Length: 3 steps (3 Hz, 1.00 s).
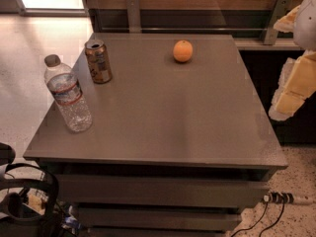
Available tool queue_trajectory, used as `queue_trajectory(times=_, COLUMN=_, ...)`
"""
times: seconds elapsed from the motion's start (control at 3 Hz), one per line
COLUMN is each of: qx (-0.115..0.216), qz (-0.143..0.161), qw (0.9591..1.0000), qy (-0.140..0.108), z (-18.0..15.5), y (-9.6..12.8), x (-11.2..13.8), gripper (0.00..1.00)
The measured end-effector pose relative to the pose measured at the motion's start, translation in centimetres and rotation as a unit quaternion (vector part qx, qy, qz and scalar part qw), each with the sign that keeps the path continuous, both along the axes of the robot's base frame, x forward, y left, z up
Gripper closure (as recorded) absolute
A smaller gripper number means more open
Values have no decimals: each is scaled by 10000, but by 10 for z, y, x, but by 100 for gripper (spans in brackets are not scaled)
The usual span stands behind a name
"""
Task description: Move orange near water bottle
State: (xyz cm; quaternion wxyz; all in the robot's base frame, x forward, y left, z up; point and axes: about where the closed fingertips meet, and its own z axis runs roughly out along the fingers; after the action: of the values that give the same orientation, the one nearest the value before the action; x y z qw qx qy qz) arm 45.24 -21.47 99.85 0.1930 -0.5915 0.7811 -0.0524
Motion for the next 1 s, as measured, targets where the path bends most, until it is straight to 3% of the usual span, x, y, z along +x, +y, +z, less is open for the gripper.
queue_trajectory(times=0.33, qx=294, qz=-189, qw=9991, qy=-252, z=10, y=5, x=31, gripper=0)
queue_trajectory(times=0.67, qx=1050, qz=-380, qw=9907, qy=-773, z=17, y=15, x=86, gripper=0)
queue_trajectory(times=1.0, qx=1591, qz=-410, qw=9797, qy=-1147, z=25, y=24, x=125, gripper=0)
